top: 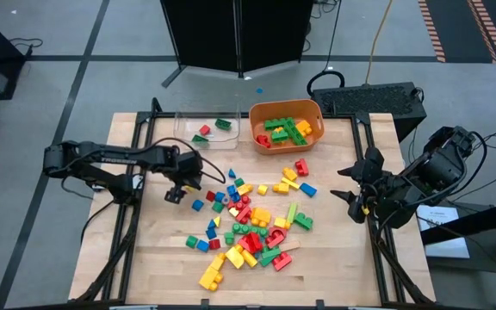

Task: Sort blocks by size
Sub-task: Put the small yellow block into the transparent bin

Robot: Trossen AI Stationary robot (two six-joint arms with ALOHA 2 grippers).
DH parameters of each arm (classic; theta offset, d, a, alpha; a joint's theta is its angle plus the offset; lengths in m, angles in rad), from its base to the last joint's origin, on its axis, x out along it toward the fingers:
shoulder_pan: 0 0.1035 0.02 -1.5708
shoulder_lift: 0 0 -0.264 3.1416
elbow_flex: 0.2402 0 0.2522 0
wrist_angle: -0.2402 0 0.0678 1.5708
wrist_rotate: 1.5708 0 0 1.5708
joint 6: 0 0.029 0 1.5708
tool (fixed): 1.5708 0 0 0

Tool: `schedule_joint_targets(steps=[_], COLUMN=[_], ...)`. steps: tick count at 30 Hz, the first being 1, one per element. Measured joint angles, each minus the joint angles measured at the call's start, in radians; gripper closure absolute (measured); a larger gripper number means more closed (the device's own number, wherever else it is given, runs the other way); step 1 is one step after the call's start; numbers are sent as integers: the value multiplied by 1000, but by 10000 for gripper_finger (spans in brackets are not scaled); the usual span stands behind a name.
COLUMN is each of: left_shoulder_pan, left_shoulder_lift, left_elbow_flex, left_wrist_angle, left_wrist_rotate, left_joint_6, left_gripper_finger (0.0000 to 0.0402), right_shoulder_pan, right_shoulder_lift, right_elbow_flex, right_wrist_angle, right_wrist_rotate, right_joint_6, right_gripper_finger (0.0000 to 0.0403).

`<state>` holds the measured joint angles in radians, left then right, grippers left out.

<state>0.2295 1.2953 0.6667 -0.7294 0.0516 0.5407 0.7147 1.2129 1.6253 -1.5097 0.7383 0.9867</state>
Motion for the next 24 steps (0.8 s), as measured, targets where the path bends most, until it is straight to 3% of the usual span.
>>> schedule_joint_targets(steps=[16,20,24], left_shoulder_pan=[1,0,-1], left_shoulder_lift=[104,108,108], left_elbow_flex=[-79,-78,-77], left_wrist_angle=[117,115,114], left_wrist_rotate=[16,18,23], left_joint_6=[23,45,49], left_gripper_finger=[92,124,181], right_shoulder_pan=[0,0,0], right_shoulder_lift=[0,0,0], right_elbow_flex=[0,0,0], right_wrist_angle=[-2,-2,-3], right_wrist_rotate=[3,3,3], right_joint_6=[-4,1,18], right_gripper_finger=[138,138,138])
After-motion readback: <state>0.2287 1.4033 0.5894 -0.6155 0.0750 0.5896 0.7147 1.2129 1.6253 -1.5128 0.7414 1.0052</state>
